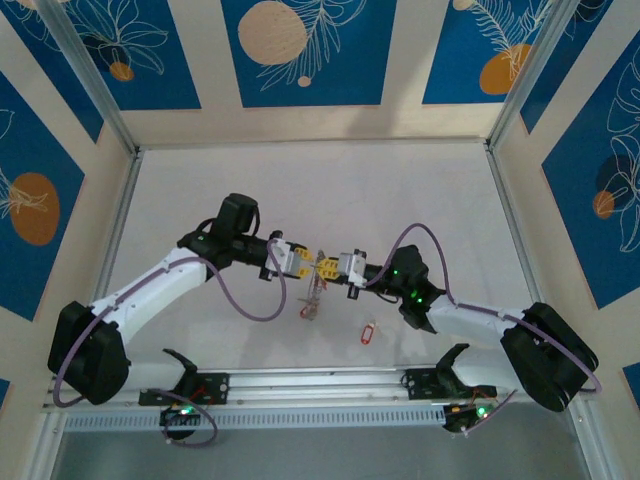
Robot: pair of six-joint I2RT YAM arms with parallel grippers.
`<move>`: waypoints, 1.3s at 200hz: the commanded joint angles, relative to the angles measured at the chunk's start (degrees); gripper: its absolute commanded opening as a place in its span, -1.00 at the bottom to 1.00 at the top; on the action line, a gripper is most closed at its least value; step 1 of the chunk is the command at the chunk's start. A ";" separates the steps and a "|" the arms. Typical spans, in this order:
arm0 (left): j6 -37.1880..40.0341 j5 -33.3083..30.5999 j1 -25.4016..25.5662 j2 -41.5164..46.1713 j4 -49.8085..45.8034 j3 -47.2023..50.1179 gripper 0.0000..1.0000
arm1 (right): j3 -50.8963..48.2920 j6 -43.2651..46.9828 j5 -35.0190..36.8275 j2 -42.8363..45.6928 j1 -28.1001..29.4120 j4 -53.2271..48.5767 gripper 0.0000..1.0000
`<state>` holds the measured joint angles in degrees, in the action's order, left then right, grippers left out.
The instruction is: Put the keys on the keyring
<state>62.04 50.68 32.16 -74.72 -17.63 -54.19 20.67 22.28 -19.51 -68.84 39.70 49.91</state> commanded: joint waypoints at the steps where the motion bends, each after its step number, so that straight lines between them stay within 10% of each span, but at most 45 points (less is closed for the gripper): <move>1: 1.89 -0.14 0.24 0.89 -2.48 -0.75 -0.55 | 1.72 -0.77 -1.62 0.02 -0.41 3.59 -1.00; 260: 1.59 4.16 1.50 -2.51 -3.18 -2.86 -0.64 | 2.19 0.11 -1.34 -2.11 0.03 4.25 -1.00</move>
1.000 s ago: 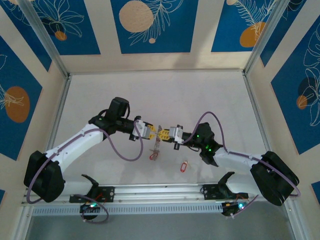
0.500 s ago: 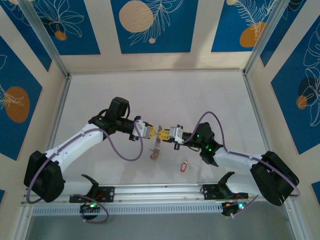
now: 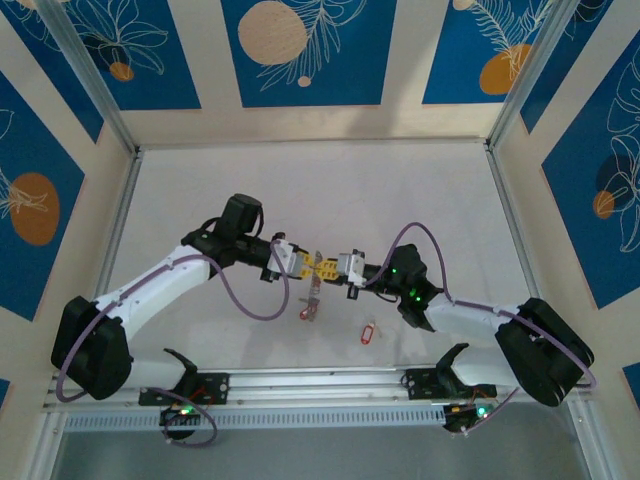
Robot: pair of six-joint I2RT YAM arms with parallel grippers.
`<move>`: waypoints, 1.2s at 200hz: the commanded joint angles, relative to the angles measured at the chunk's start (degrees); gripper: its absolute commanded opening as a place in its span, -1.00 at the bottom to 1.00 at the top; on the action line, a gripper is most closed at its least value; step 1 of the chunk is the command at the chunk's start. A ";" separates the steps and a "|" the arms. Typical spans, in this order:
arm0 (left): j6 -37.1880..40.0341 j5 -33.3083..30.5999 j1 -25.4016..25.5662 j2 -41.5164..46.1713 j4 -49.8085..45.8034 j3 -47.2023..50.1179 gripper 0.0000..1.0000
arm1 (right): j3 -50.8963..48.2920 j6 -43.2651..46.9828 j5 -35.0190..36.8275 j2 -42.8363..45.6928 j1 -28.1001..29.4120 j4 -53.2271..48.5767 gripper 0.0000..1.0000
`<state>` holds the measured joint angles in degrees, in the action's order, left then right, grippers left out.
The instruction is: Put the keys on the keyring
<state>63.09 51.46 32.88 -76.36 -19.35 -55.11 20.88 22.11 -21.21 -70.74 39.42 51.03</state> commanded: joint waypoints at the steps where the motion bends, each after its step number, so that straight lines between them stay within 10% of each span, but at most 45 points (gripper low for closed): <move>1: 0.54 3.38 0.78 -0.84 -1.51 -1.98 -0.64 | 1.97 0.29 0.37 -0.24 0.31 3.17 -1.00; 89: -1.43 1.91 2.37 -2.22 0.87 -1.85 -1.00 | 1.98 0.08 0.97 -0.79 0.40 4.05 -0.99; 123: -2.13 -2.00 2.69 -0.80 3.89 -0.17 -1.00 | 0.10 0.27 2.51 -0.37 0.36 4.79 -0.21; 240: 13.70 -7.87 5.08 2.95 3.11 -0.43 -1.00 | -2.25 4.30 -2.83 7.32 -0.30 -5.63 -0.51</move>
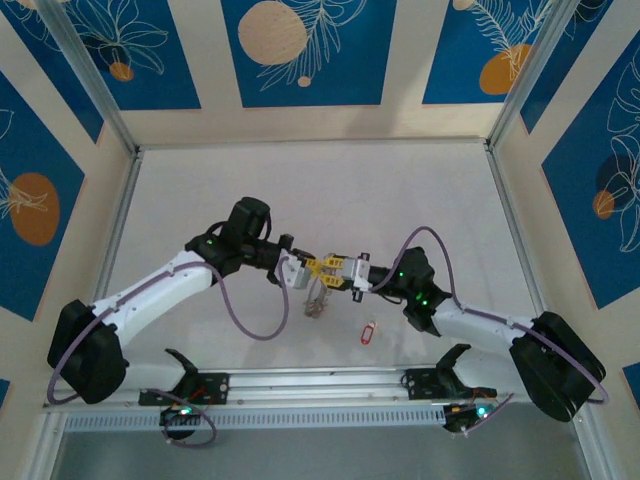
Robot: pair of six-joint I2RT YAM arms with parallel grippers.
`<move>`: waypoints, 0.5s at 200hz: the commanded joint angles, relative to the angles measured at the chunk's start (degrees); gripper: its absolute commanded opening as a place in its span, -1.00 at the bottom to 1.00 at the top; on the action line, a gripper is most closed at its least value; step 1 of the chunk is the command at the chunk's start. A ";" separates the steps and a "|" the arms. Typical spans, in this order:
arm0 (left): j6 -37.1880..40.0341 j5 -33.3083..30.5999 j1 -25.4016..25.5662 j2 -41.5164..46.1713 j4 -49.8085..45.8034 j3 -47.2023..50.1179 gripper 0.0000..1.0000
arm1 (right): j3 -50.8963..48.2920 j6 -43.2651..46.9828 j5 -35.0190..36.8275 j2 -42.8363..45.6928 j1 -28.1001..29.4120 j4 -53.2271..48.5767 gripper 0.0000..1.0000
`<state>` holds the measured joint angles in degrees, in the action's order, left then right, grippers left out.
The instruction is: Put the keys on the keyring
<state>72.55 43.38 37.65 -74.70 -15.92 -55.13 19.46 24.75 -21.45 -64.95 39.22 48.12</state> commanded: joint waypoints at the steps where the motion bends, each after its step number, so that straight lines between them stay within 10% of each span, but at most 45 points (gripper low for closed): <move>1: 4.20 0.17 0.32 1.30 -0.29 -0.37 -1.00 | -0.83 1.72 -2.57 1.55 -0.11 -2.83 -0.51; 100: 1.40 -2.24 0.41 2.19 1.87 1.26 -1.00 | -2.21 2.45 2.70 3.14 -0.20 -3.16 -0.60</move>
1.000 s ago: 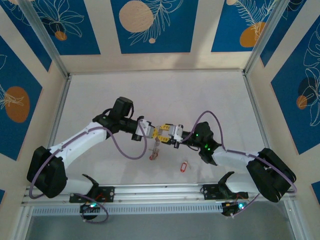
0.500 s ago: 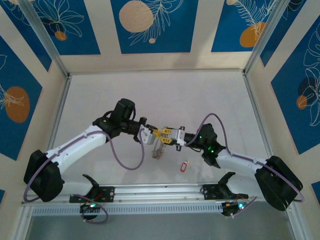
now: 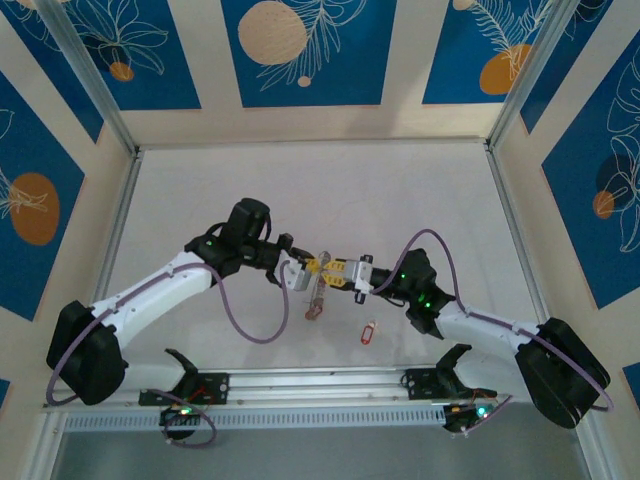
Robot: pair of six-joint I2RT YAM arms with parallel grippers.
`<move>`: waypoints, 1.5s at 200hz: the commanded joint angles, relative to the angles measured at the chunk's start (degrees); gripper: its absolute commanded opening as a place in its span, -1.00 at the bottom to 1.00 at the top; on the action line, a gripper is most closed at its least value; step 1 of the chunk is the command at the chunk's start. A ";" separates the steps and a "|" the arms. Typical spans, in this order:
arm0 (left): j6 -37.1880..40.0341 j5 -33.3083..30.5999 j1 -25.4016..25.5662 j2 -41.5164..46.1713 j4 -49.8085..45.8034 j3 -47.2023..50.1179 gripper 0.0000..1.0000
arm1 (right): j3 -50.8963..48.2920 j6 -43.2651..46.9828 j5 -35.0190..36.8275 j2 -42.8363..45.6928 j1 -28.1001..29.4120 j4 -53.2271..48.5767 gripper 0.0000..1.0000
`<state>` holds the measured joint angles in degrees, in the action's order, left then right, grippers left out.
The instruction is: Put the keys on the keyring
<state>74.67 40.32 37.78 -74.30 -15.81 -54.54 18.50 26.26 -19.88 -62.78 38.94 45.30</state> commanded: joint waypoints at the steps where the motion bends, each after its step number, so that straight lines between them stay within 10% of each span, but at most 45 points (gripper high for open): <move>1: -0.78 0.82 0.32 1.84 1.76 0.67 -1.00 | -1.26 0.92 1.18 0.99 0.04 -0.32 -0.60; 38: -1.23 0.40 0.32 2.50 1.43 0.85 -1.00 | -1.88 0.72 2.50 1.94 0.00 -0.40 -0.88; 136: -6.34 5.03 0.26 1.56 -1.32 -1.38 -1.00 | -1.91 -0.34 -1.08 2.40 -0.19 0.71 -0.53; 300: -10.59 5.30 0.28 -0.72 0.53 -1.41 -1.00 | 0.64 -1.52 -0.95 -2.29 -0.17 3.92 -0.75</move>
<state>64.97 44.49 37.78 -75.18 -15.86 -54.06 17.04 25.34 -19.94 -64.10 38.92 47.22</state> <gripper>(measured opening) 0.042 0.167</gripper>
